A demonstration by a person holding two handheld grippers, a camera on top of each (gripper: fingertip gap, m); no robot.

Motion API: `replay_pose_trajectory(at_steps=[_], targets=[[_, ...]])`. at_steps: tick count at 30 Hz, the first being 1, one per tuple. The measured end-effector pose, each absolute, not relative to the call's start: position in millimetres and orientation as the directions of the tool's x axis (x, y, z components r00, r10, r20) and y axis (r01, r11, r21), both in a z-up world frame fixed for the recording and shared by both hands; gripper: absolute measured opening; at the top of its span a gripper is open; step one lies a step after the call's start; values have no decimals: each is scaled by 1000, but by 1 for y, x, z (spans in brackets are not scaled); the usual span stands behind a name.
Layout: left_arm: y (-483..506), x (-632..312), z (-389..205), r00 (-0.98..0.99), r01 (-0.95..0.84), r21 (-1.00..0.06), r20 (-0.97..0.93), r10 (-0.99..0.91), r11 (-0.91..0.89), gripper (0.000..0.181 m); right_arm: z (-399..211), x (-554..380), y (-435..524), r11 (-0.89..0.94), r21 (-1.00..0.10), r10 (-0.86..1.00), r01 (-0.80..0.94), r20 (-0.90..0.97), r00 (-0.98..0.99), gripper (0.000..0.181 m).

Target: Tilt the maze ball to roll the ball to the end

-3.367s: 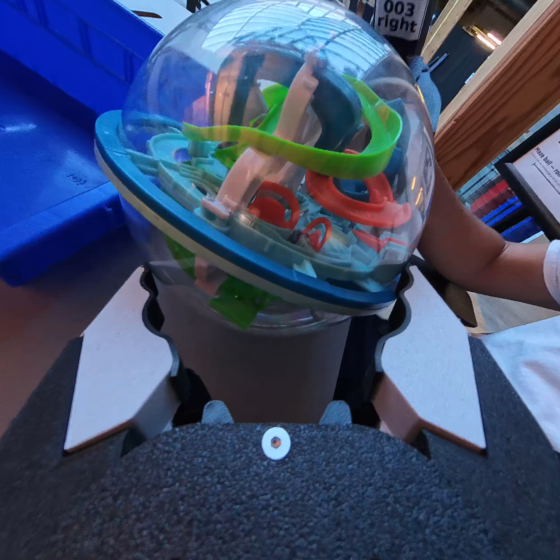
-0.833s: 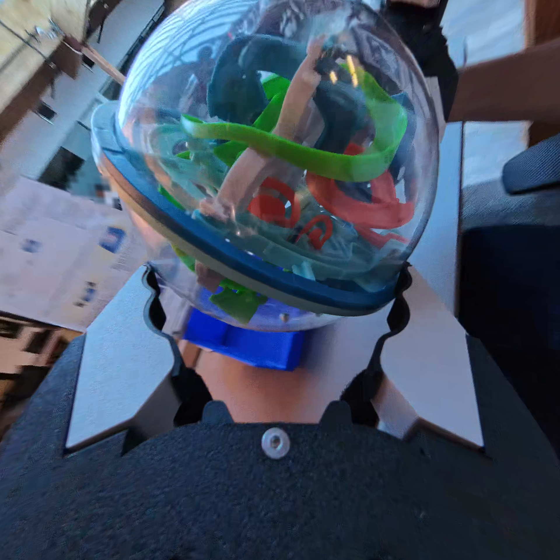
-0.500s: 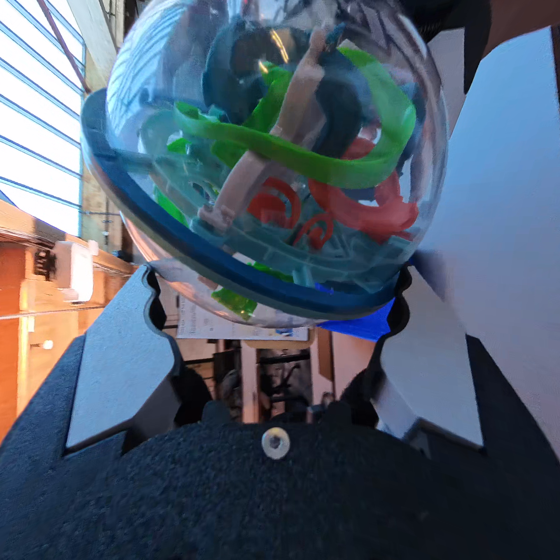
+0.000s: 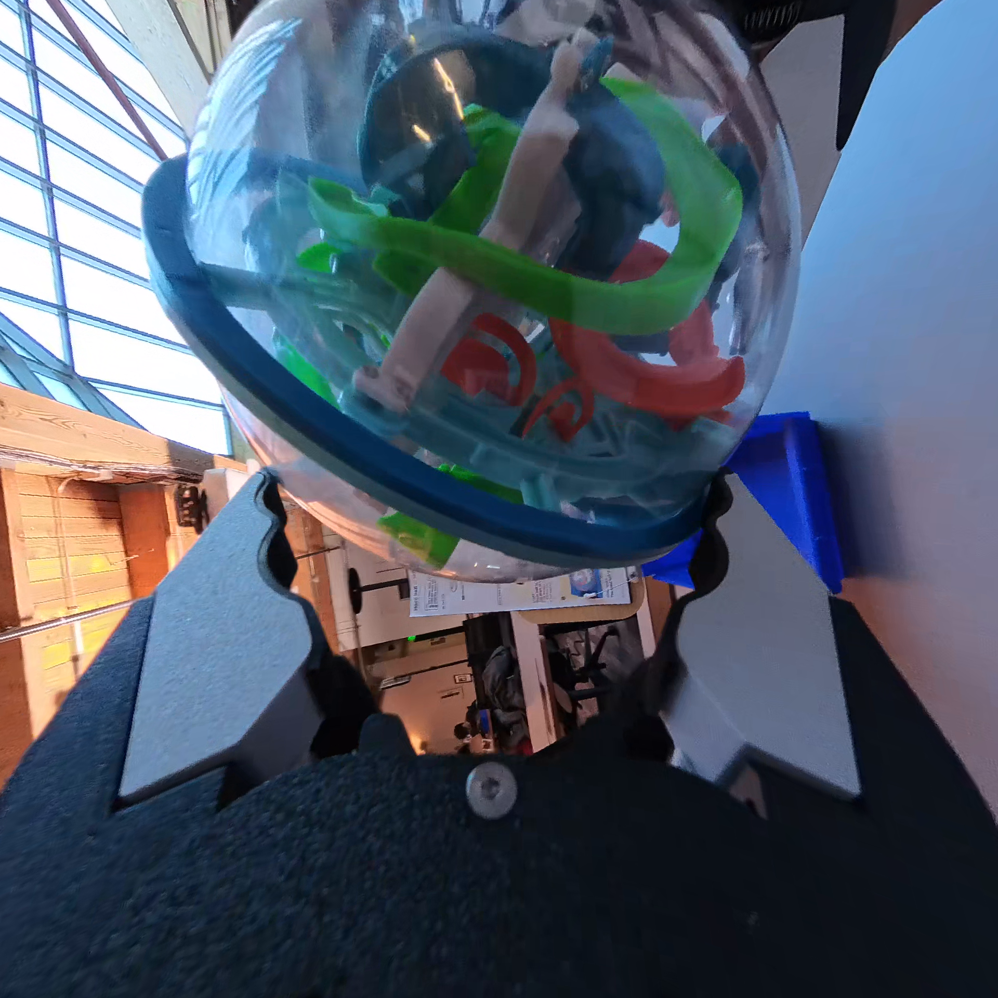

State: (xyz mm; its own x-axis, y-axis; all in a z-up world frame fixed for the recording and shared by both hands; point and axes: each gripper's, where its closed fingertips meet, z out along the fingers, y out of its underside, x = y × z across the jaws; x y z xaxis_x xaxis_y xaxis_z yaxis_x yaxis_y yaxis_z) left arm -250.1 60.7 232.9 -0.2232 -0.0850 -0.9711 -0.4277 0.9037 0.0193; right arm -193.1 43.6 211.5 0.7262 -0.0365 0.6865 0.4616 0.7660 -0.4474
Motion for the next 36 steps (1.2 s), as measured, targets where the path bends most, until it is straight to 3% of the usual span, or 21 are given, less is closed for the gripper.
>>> replay_pose_trajectory(at_steps=[10,27,36], targets=[[70,-251,234,-302,-361,-197,-900,-314,911,147,220,-202,37,747,-551,79,372,629,773,153],[85,-188,253,-513,-462,-167,-750,-416,871,147,235,-143,42,660,-711,114,244,416,902,153],[80,-169,258,-542,-463,-235,-688,-483,855,147,230,-129,56,638,-768,259,57,283,923,154]])
